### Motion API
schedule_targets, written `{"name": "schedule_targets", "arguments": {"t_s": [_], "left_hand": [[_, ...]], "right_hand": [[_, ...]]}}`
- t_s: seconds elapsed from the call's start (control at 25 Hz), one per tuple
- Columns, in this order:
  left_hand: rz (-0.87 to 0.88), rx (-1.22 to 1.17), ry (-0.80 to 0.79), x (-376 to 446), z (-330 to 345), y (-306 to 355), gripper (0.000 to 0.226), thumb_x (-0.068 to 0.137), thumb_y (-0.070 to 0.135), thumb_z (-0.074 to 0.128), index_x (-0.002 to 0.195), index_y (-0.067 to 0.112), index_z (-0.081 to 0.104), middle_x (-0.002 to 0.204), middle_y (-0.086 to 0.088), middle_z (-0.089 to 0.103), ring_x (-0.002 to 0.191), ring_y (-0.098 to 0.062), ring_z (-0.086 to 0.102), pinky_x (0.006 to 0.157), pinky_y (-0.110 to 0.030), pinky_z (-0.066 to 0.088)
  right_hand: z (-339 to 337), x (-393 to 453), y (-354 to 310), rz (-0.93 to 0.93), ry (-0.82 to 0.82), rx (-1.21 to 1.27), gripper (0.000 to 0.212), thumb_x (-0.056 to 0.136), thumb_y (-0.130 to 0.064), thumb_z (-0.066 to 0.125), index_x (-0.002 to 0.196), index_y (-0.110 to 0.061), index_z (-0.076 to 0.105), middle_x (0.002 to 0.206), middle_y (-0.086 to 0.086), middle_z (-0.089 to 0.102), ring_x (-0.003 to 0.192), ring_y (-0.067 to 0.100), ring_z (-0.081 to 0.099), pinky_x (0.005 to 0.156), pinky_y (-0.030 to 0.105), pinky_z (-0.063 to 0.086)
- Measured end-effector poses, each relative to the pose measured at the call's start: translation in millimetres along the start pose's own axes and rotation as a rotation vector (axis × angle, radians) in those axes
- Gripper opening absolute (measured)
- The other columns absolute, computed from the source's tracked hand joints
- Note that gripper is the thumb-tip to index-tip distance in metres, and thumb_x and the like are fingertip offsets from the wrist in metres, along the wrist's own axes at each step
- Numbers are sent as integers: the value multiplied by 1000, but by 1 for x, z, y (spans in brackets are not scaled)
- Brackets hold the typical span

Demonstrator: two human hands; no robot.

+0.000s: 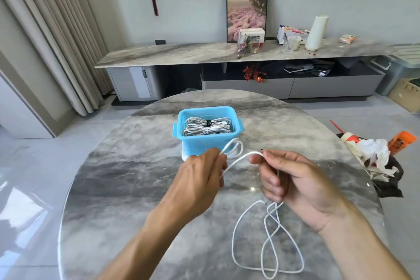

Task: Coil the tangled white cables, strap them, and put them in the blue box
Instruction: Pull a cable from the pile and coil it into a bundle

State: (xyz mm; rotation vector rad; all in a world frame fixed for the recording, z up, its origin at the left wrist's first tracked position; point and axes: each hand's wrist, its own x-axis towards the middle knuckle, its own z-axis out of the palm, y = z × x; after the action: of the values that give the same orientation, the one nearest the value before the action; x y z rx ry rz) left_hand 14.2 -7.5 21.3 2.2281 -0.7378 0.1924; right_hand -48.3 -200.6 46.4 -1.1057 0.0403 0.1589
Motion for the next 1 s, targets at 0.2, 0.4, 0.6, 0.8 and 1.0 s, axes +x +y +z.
{"name": "schedule_targets", "arguments": {"t_s": [0.2,0.4,0.6,0.8,1.0], "left_hand": [[-32,-205,-141,-4,1,11,37,99,43,35,75,25,56,60,2,56,57,-9,49,57,-24,39],[-128,-362,-139,-3,8,10,40,100,41,37,70,19,53,62,4,55,58,-8,45,60,-26,38],[-139,-409,-23,-3,11,14,36,104,29,38,80,14,60,71,11,57,66,-2,50,65,-16,39],[-198,-570,-112,-6,13,23,38,105,26,37,82,0,51,54,0,50,53,-11,46,59,-21,42],[-506,-840,-309,-3,9,30,38,105,37,37,82,8,48,57,2,23,46,-10,16,41,-20,20]], "right_hand": [[3,6,7,-70,79,132,23,88,-13,50,89,0,70,66,15,63,55,20,56,56,27,45],[12,5,17,-154,170,-186,15,88,-19,58,88,-14,72,88,1,72,78,9,54,70,25,37],[16,7,23,-211,262,-119,14,85,-9,64,91,-6,76,72,9,67,65,20,60,65,28,54],[25,9,35,-270,379,-141,11,92,4,59,91,1,69,64,12,66,58,19,65,60,27,57],[23,10,42,-430,481,-296,14,90,4,65,89,-9,64,74,13,70,62,24,68,59,31,57]]}}
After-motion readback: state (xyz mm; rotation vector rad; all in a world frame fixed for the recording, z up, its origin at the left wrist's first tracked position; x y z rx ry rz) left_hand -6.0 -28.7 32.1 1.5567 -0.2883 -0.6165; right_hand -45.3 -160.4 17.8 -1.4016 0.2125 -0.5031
